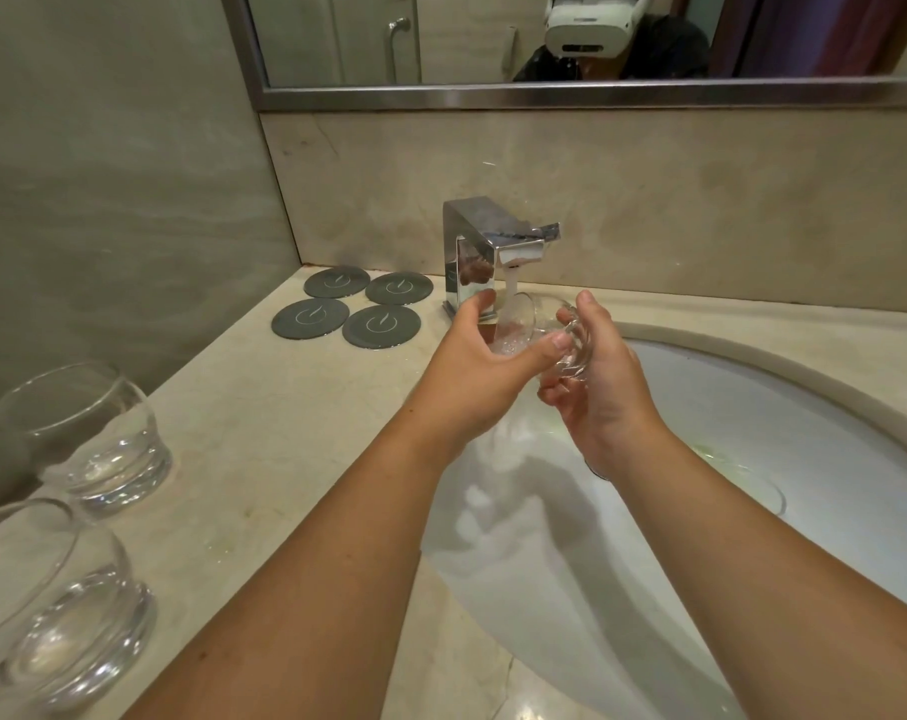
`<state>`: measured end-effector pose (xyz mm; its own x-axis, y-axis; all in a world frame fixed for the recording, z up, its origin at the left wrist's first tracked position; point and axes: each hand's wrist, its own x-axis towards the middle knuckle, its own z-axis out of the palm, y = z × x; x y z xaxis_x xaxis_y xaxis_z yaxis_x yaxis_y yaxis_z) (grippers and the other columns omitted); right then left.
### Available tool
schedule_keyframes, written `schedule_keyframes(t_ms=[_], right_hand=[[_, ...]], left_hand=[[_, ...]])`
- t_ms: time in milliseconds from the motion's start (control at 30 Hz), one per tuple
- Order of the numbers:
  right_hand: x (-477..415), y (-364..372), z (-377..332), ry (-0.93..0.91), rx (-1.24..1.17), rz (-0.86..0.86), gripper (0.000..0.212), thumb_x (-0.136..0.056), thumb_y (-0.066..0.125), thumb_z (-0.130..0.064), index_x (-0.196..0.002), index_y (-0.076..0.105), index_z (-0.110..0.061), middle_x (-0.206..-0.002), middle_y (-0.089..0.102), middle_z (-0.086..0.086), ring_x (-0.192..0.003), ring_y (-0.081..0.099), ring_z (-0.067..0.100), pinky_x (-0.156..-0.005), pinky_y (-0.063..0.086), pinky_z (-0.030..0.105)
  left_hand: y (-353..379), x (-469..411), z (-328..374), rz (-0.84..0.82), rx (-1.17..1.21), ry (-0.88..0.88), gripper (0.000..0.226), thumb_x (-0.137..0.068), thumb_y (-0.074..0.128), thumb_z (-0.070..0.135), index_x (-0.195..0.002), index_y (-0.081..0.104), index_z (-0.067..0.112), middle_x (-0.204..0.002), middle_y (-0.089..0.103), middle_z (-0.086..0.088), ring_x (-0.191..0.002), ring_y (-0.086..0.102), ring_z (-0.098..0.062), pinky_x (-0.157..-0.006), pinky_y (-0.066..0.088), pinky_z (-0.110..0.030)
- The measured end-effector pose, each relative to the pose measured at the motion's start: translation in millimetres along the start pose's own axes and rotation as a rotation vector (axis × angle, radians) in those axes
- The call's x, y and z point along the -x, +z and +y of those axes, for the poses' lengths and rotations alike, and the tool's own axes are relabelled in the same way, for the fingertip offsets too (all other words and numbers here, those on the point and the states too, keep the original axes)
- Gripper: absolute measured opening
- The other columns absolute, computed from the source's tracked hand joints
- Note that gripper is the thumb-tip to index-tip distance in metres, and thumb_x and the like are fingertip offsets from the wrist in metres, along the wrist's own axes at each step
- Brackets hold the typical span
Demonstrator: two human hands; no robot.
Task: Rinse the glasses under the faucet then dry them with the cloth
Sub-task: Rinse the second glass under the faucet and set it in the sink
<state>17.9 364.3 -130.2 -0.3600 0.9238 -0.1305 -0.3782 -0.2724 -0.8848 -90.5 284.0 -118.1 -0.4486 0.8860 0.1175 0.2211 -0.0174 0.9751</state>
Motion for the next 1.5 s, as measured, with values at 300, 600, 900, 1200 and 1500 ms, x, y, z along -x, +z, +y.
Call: schedule_keyframes(t_ms=[300, 600, 900, 1200, 1500], right_hand=[[2.6, -1.3, 0.8, 0.136, 0.018, -0.009, 0.048, -0.099, 0.056, -0.066, -0.094, 0.073, -0.022, -0.073, 0.067, -0.004, -0.048, 0.042, 0.01, -0.051, 0.032, 0.026], [-3.1, -2.9, 2.9, 0.014, 0.008, 0.023, 0.03, -0.101, 0.064, -0.044, -0.105, 0.072, -0.015, -0.082, 0.066, 0.004, -0.053, 0.05, 0.015, -0.049, 0.037, 0.028], [-2.4, -1.6, 2.6, 0.027, 0.037, -0.071, 0.03, -0.1, 0.063, -0.044, -0.108, 0.073, -0.016, -0.091, 0.07, 0.005, -0.059, 0.057, 0.017, -0.05, 0.039, 0.03], [-0.4, -0.7, 4.9, 0.001, 0.048, 0.012, 0.043, -0.098, 0.07, -0.052, -0.111, 0.067, -0.011, -0.087, 0.063, 0.005, -0.054, 0.049, 0.015, -0.048, 0.034, 0.029], [-1.7, -3.1, 3.7, -0.05, 0.06, 0.083, 0.045, -0.096, 0.071, -0.056, -0.107, 0.065, -0.014, -0.097, 0.062, 0.007, -0.054, 0.049, 0.016, -0.046, 0.035, 0.029]], left_hand=[[-0.5, -6.2, -10.4, -0.047, 0.028, 0.018, 0.114, -0.063, 0.094, 0.052, -0.16, 0.039, 0.034, -0.146, 0.064, 0.003, -0.134, 0.064, -0.015, -0.118, 0.048, -0.046], [3.1, 0.5, -4.9, -0.011, -0.049, -0.047, 0.114, -0.062, 0.081, 0.082, -0.157, 0.035, 0.04, -0.144, 0.061, 0.019, -0.134, 0.06, -0.007, -0.113, 0.052, -0.047], [-2.4, 0.4, -0.3, -0.01, 0.103, -0.079, 0.097, -0.082, 0.093, 0.04, -0.16, 0.037, 0.029, -0.13, 0.064, 0.013, -0.122, 0.069, -0.009, -0.105, 0.058, -0.038], [-2.4, 1.0, -1.4, 0.035, -0.047, 0.01, 0.073, -0.089, 0.086, 0.042, -0.15, 0.047, 0.031, -0.143, 0.057, 0.012, -0.134, 0.054, -0.004, -0.116, 0.047, -0.035], [-9.7, -3.7, -2.4, 0.086, -0.007, 0.014, 0.004, -0.095, 0.082, 0.034, -0.096, 0.078, 0.034, -0.117, 0.079, 0.008, -0.124, 0.067, -0.014, -0.107, 0.053, -0.035]])
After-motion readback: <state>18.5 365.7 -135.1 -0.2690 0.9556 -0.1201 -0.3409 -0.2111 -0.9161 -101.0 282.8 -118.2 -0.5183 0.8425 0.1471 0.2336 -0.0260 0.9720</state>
